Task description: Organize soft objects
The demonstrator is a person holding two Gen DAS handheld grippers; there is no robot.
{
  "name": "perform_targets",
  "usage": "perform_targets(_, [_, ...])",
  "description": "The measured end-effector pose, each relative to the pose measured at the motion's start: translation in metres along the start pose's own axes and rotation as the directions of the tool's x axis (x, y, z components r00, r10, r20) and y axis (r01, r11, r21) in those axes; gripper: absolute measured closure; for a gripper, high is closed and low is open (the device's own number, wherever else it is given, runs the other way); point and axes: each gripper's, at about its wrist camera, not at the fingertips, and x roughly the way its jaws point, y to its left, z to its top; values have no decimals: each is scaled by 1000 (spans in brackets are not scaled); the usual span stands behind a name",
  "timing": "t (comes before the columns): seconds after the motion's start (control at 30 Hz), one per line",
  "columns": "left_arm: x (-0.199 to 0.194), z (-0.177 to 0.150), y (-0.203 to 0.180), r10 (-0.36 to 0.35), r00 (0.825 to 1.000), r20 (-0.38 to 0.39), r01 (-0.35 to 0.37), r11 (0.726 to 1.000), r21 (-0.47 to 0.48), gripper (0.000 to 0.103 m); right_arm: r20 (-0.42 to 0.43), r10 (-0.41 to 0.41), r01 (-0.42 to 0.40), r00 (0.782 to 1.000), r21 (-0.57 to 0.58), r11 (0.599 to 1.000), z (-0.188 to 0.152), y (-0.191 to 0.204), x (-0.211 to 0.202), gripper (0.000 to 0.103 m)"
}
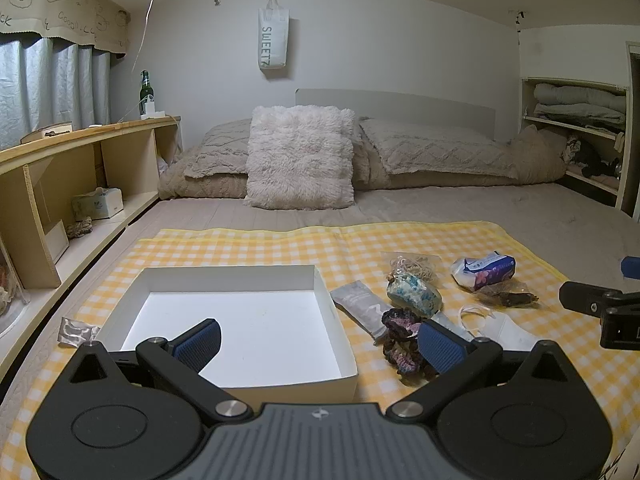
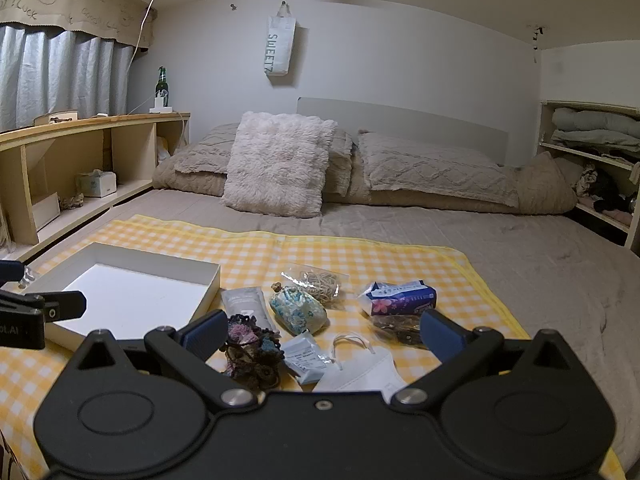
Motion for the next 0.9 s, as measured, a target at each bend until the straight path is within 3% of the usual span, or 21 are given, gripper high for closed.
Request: perform_targets(0.9, [-1, -2, -8, 4, 1000, -4, -4, 1000, 2, 0, -5, 0, 0, 1000, -2, 1000, -3, 0, 2, 0])
